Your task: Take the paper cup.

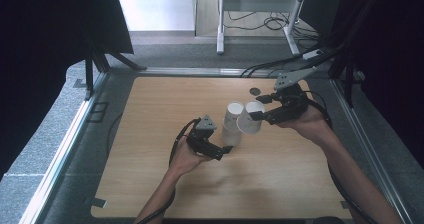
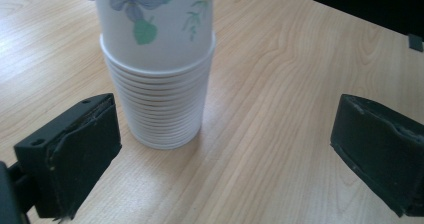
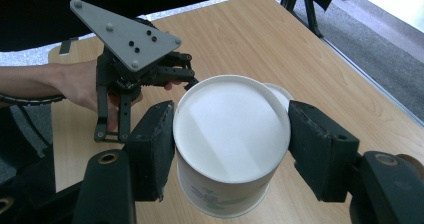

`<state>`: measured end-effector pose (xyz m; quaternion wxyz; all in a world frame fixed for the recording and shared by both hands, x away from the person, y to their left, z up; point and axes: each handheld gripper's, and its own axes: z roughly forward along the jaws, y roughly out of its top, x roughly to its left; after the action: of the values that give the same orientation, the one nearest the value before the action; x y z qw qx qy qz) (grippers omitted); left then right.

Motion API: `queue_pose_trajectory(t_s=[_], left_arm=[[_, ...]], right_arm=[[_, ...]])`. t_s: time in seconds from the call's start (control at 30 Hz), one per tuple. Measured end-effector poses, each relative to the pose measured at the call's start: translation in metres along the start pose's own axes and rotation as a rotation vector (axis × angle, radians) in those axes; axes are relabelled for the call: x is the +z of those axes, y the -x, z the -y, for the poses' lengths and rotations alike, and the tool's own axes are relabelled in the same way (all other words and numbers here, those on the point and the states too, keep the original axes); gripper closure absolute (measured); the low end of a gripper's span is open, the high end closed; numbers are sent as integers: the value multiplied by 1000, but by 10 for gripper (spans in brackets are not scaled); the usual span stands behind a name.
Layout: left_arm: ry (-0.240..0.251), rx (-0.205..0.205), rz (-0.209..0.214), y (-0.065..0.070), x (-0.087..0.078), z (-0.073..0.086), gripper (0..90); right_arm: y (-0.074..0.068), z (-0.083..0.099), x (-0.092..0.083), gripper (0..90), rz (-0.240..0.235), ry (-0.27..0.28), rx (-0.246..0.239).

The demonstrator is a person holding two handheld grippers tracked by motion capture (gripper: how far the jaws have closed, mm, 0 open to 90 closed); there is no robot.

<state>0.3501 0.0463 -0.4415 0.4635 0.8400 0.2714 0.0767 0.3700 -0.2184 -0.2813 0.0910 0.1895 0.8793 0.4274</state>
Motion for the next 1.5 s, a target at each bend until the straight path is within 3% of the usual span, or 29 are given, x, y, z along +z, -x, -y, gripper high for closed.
queue_pose_trajectory(t_s=[0.33,0.67,1.2,1.5], left_arm=[[12,45,35,14,0,5,0],[32,95,66,30,2,10,10],[73,122,110,38,11,18,49],[87,129,125,37,14,22,145]], right_arm=[[-12,17,7,373,-14,8,-23],[-30,34,24,373,-53,6,-41],[-41,52,44,373,-109,18,-36],[-44,55,50,373,-128,23,-35]])
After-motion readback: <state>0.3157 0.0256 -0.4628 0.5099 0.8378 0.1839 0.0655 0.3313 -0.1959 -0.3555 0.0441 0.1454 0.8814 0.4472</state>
